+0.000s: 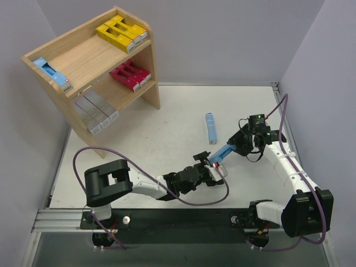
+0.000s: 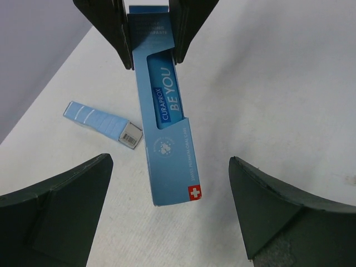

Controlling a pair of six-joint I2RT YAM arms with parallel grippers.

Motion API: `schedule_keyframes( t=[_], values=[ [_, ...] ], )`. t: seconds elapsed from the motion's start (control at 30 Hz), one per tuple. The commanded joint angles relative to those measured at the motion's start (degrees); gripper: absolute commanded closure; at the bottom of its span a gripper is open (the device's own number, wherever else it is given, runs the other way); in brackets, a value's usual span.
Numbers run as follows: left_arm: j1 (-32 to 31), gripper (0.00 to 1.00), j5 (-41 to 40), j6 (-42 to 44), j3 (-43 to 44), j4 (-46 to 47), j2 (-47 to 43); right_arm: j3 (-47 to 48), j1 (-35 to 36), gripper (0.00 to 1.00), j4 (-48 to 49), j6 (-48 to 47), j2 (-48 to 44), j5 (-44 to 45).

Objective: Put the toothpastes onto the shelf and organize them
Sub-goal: Place the toothpaste on the shelf.

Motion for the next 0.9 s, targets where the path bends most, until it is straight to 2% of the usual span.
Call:
schedule_keyframes(
  t=[0.0, 0.1, 0.2, 0.27, 0.37, 0.73, 0.87],
  values=[
    [-0.52, 0.03, -8.1, 4.09, 1.31, 9.4, 2.65, 2.43, 1.04, 0.6, -1.65, 2.06, -2.3, -1.68],
    [-0.34, 0.03, -8.36, 3.31, 2.19, 8.61, 3.53, 2.43, 1.48, 0.6, -1.74, 2.41, -2.74, -1.95],
    [-0.26, 0.09, -9.24, 2.16, 2.37, 8.26, 4.06, 2.7, 1.83, 0.6, -1.74, 2.41, -3.01, -1.95],
    [-0.26, 0.18, -10.29, 1.9, 2.54, 8.17, 4.15, 2.87, 1.92, 0.6, -1.74, 2.41, -3.01, -1.95],
    [-0.34, 0.25, -10.56, 1.72, 2.72, 7.73, 4.59, 2.96, 2.09, 0.6, -1.74, 2.93, -3.18, -2.47],
    [-0.61, 0.27, -10.12, 0.14, 3.25, 6.23, 5.73, 3.4, 2.71, 0.6, -1.74, 3.2, -4.06, -2.65],
    [-0.87, 0.34, -10.91, 0.75, 3.42, 6.41, 5.91, 3.4, 2.97, 0.59, -1.74, 3.38, -4.24, -2.48]
  ],
)
